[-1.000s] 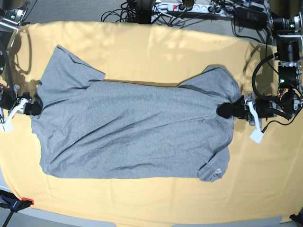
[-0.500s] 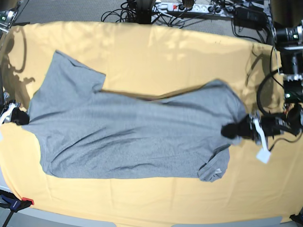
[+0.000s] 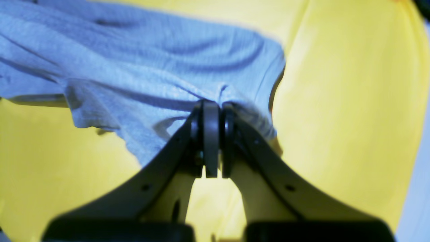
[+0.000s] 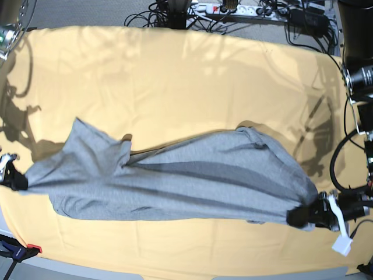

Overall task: Layout the t-shirt on the table in an organized manner, then fold the t-shirt properly
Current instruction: 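Lift the shirt with both grippers and swing it toward the robot's base, then lower the held shirt back onto the table with both grippers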

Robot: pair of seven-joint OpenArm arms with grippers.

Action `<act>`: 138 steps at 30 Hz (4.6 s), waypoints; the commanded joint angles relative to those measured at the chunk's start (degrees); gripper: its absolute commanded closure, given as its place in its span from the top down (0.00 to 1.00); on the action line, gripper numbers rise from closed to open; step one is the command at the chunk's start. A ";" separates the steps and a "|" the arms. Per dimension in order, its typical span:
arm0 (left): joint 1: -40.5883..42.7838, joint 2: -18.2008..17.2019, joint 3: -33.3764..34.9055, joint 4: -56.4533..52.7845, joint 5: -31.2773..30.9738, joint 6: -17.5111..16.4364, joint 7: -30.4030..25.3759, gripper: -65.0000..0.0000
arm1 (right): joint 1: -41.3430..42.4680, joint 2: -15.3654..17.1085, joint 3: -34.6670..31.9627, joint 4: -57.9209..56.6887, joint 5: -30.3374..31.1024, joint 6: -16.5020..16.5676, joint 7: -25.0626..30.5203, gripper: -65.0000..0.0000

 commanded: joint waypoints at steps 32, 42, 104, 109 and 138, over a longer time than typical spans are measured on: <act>-26.49 0.90 9.25 0.70 1.29 -0.30 -2.14 0.00 | 16.31 10.38 0.55 0.83 8.90 0.28 -1.46 0.00; -22.29 0.61 9.25 0.70 -7.63 -0.30 0.28 0.00 | 14.08 10.01 0.48 0.83 17.68 0.28 -12.93 0.00; -12.70 -4.20 9.46 0.98 -9.78 6.27 0.28 0.00 | -5.31 13.18 10.27 4.70 23.09 0.28 -12.93 0.00; -6.23 -4.11 9.46 1.05 -9.78 7.43 0.28 0.00 | -11.52 13.14 10.23 4.70 23.09 0.28 -12.93 0.00; 19.30 -6.86 9.46 15.45 -9.78 6.25 0.28 0.00 | -25.57 5.57 10.19 4.68 18.56 0.28 -12.93 0.00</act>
